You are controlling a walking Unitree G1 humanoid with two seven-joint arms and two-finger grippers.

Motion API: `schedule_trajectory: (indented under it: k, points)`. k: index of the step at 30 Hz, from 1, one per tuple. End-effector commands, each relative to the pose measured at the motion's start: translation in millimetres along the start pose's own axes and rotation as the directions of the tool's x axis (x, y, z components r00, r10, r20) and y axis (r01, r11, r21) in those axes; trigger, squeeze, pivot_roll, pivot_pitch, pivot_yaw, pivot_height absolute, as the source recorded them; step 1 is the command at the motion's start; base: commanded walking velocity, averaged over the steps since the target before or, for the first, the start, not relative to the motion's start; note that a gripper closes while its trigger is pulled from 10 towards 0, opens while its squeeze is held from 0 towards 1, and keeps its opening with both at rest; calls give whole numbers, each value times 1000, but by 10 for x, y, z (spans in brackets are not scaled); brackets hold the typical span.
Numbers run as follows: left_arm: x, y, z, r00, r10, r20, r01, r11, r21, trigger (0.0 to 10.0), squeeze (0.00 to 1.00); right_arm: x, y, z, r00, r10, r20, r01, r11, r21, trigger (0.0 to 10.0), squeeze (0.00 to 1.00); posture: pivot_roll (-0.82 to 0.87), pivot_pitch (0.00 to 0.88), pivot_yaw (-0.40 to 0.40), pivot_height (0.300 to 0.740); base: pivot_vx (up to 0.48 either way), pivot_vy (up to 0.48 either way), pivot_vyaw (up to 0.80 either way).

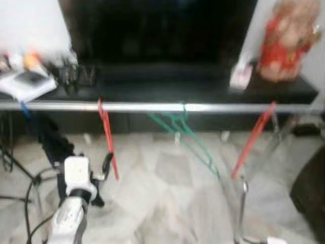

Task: Hang hanger

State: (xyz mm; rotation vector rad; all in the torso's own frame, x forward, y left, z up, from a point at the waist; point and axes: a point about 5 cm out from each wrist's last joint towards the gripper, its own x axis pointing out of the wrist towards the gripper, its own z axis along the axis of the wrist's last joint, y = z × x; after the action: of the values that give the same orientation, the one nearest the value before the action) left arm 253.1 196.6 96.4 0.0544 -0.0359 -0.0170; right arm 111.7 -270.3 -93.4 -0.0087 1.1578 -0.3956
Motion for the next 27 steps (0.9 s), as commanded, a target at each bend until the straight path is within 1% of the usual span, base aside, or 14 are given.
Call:
schedule_trajectory:
  k: [1, 20, 24, 26, 27]
  points:
    - [-18, 23, -12, 1000, 1, -13, -1, 1000, 26, 10000, 0, -5, 11, -65, 1000, 2, -19, -2, 1000, 16, 10000, 0, -45, 0, -12, 740, -281, 0, 0]
    - [-37, 93, -46, 999, 23, -29, -22, 999, 41, 10000, 0, -3, 7, -45, 1000, 2, -15, -2, 1000, 20, 10000, 0, -38, 0, -19, 740, -284, 0, 0]
    - [-53, 202, -109, 996, 71, -48, -68, 996, 57, 10000, 0, -2, 4, -35, 1000, 2, -13, -2, 1000, 18, 10000, 0, -37, 0, -22, 740, -285, 0, 0]
    - [-54, 220, -120, 996, 78, -52, -75, 995, 60, 10000, 0, -2, 4, -34, 1000, 2, -13, -2, 1000, 18, 10000, 0, -37, 0, -22, 740, -285, 0, 0]
    - [-57, 262, -157, 994, 92, -65, -88, 994, 66, 10000, 0, -2, 5, -31, 1000, 3, -12, -2, 1000, 17, 10000, 0, -37, 0, -22, 740, -281, 0, 0]
